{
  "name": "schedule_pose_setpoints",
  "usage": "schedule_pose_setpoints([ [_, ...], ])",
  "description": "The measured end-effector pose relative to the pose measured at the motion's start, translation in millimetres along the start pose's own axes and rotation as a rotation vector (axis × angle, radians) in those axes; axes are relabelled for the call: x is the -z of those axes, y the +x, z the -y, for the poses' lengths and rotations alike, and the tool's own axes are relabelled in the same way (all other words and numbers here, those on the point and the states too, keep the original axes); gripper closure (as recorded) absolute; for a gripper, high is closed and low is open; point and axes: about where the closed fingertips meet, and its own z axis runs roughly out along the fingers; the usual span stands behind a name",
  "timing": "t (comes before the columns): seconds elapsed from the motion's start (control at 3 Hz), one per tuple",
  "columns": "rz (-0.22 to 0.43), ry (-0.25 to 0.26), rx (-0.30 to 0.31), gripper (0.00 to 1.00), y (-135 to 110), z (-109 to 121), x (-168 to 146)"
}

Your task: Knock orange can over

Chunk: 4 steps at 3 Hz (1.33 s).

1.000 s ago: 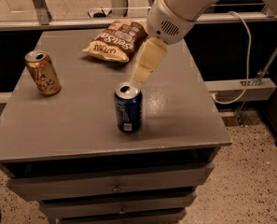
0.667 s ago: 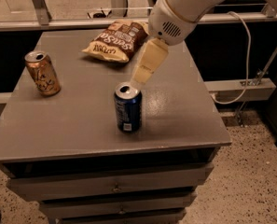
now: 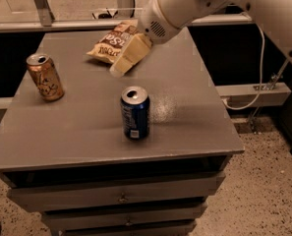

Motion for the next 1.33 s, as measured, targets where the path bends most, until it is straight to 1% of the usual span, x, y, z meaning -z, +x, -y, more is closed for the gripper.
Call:
schedule_pose_setpoints([
  [0.33,0.117,-0.022,-0.024,0.0,-21,18,-49],
  [0.67,0.257,-0.052,-0.037,0.0,-44,27,-106],
  [1.0,0.335,-0.08,-0.014,0.0,-64,26,-137],
  [1.33,0.385,-0.143,0.005,0.0,-82,11,-160],
])
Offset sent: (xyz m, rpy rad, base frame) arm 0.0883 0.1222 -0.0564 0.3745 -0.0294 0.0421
